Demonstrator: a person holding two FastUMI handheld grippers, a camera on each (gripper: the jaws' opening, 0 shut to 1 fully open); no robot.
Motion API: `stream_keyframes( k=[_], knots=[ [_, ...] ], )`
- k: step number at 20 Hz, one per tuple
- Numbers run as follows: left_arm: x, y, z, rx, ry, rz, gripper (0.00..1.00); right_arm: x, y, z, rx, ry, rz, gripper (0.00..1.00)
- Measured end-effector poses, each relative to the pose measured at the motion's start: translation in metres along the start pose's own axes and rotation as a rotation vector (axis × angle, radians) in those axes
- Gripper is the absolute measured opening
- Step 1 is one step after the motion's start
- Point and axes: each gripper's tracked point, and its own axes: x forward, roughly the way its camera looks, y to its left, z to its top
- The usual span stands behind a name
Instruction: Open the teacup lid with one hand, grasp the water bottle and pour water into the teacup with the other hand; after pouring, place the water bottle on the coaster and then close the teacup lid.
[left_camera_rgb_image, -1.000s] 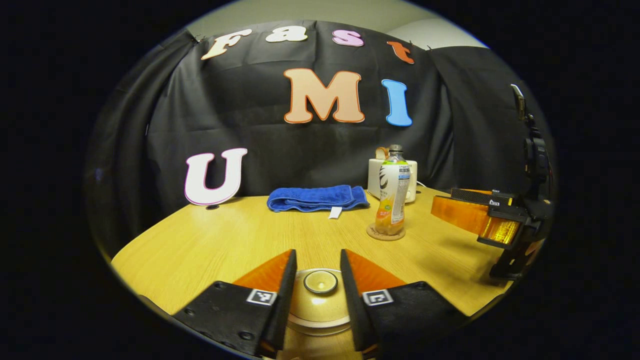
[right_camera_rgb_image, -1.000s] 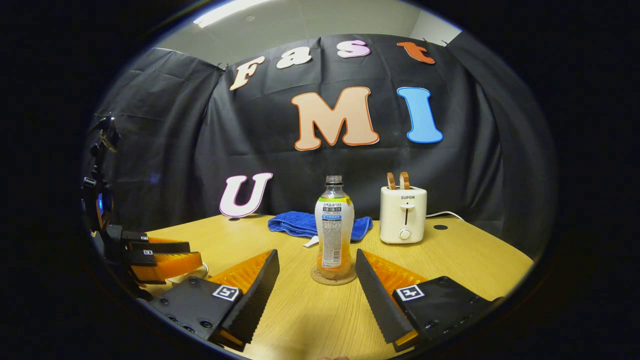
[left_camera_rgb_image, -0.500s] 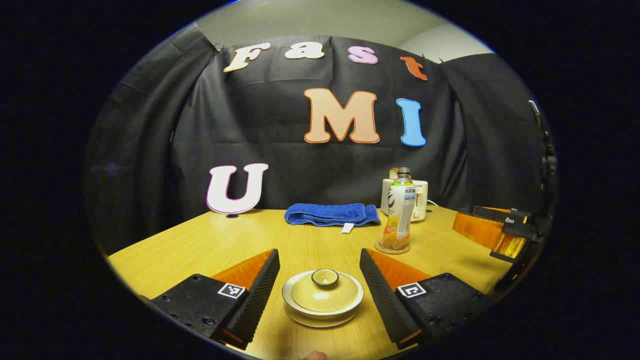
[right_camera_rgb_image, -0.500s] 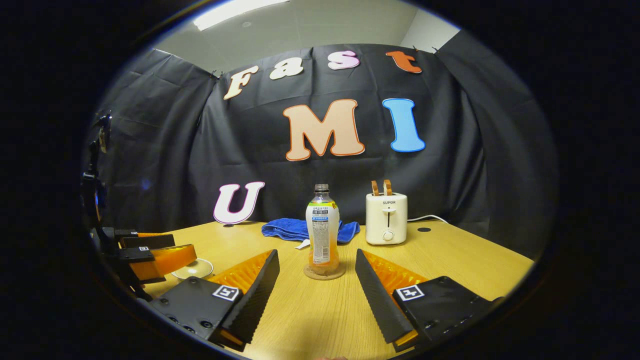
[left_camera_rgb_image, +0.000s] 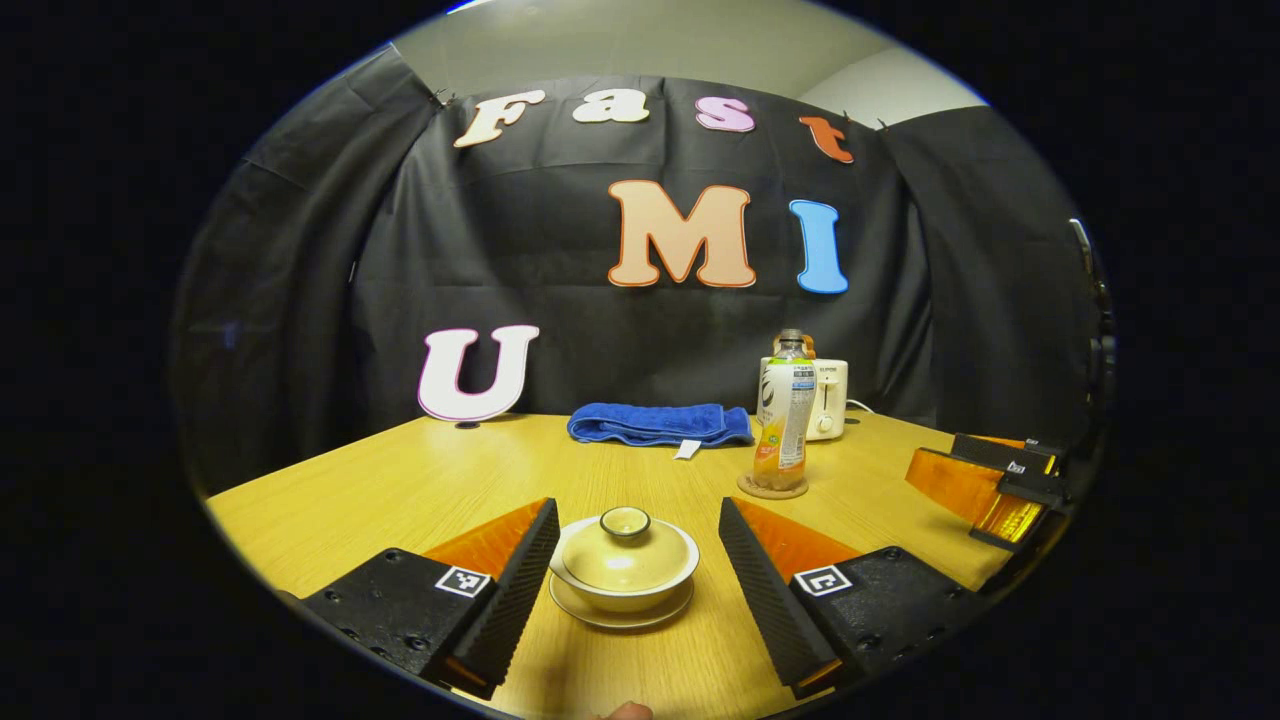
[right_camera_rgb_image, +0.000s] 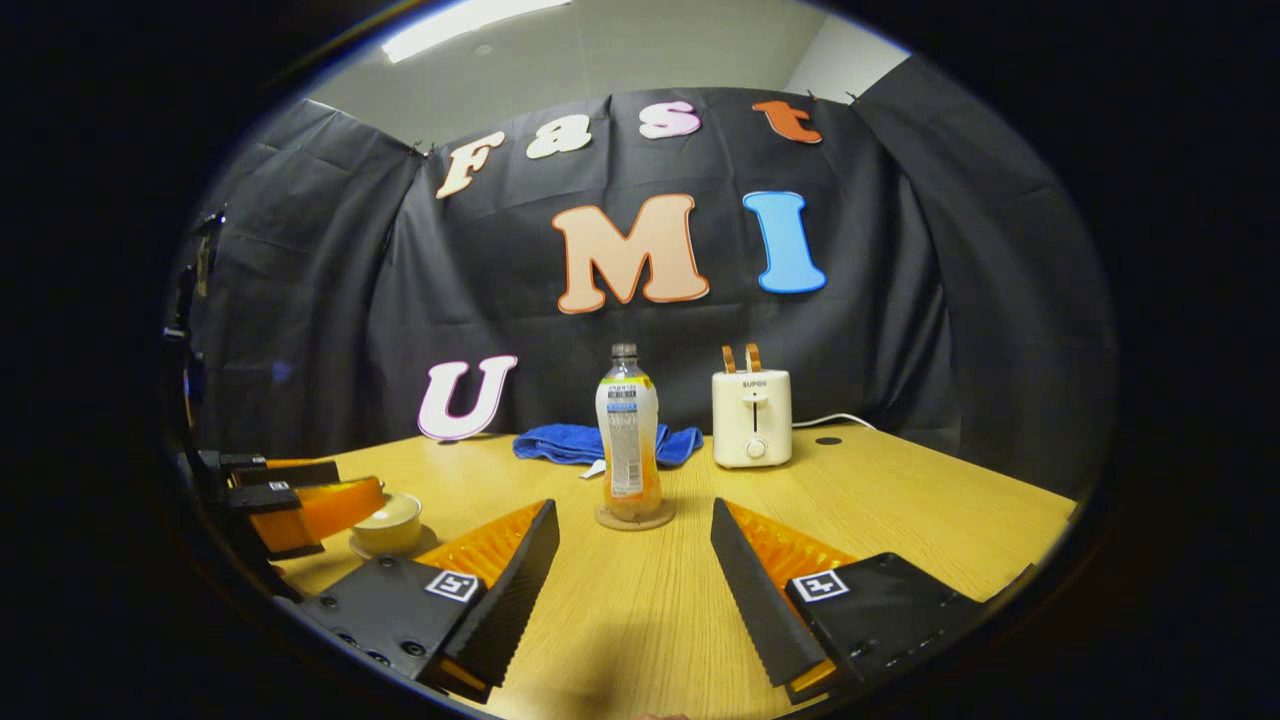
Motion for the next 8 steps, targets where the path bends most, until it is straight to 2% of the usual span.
stream_keyframes(
  k=[2, 4, 7, 8],
  knots=[
    [0.002, 0.0, 0.002, -0.007, -0.024, 0.004, 0.94, -0.001, 0.0, -0.004, -0.02, 0.004, -0.009, 0.94],
    [0.001, -0.002, 0.003, 0.0, -0.021, 0.006, 0.93, -0.003, 0.0, -0.002, -0.051, -0.006, -0.026, 0.99],
    [0.001, -0.007, 0.012, 0.056, -0.073, 0.005, 0.94, 0.0, -0.001, -0.003, -0.046, -0.003, -0.047, 0.96],
    [0.003, -0.011, 0.011, 0.041, -0.072, -0.006, 0.94, -0.001, -0.002, -0.003, -0.046, -0.005, -0.053, 0.96]
  ],
)
